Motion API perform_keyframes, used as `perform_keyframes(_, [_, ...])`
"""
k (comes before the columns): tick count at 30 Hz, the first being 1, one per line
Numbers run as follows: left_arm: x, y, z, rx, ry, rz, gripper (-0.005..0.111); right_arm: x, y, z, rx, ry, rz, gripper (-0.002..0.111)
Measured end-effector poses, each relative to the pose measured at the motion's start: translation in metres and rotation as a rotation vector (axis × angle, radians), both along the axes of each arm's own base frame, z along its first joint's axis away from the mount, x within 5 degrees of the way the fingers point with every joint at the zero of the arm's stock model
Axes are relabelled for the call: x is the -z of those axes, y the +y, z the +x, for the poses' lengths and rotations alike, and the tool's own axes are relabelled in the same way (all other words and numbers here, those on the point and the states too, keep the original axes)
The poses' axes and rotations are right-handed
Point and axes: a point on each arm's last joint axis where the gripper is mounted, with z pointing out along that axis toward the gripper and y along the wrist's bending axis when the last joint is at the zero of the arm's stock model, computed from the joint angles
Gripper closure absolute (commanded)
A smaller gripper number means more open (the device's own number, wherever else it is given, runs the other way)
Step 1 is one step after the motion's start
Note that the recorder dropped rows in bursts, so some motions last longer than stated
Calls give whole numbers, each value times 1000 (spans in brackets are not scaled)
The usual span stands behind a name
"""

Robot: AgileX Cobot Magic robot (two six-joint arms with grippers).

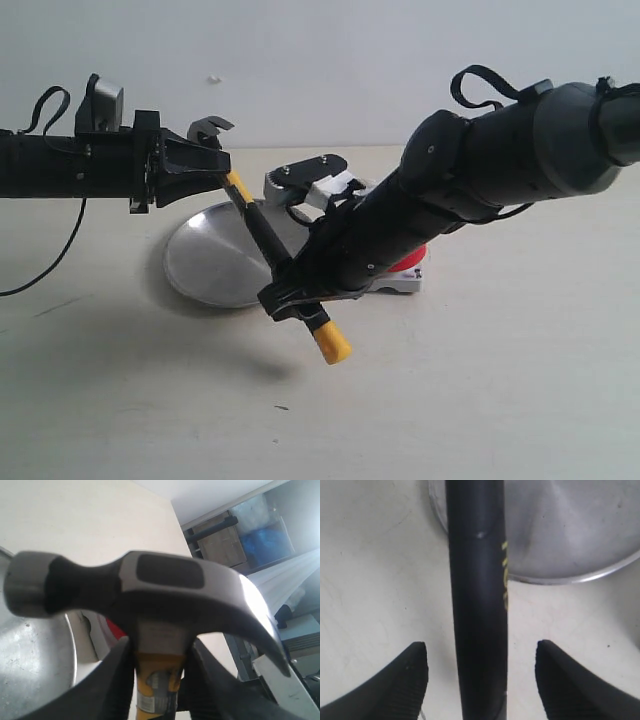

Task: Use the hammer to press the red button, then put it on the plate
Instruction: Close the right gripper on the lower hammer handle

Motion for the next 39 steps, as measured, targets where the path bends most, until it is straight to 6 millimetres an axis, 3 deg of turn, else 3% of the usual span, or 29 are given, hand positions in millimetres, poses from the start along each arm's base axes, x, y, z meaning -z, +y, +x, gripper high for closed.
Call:
perform_keyframes(5, [0, 0, 0, 0, 0, 0, 107, -3, 6, 9, -1, -6, 17, 47])
perform_keyframes(16, [0, -2, 0, 4, 0, 0, 107, 12, 6, 12, 7, 16, 1, 51])
perform_keyframes(19, [0, -2, 0, 4, 0, 0, 107, 19, 6, 14, 14, 20, -7, 60])
perform_keyframes(25, [0, -1, 0, -1, 0, 1, 107, 18, 6, 15, 5, 2, -15, 108])
perform_keyframes(34, [0, -1, 0, 1, 0, 3, 107, 18, 8, 13, -26, -8, -22, 108])
perform_keyframes(36, [0, -1, 0, 1, 2, 3, 99, 13, 8, 12, -31, -10, -16, 108])
perform_keyframes(37, [0, -1, 0, 2, 0, 2, 88, 12, 8, 12, -33, -13, -16, 108])
perform_keyframes(39, [-3, -2, -1, 1, -1, -6, 76, 6, 7, 11, -35, -20, -8, 108])
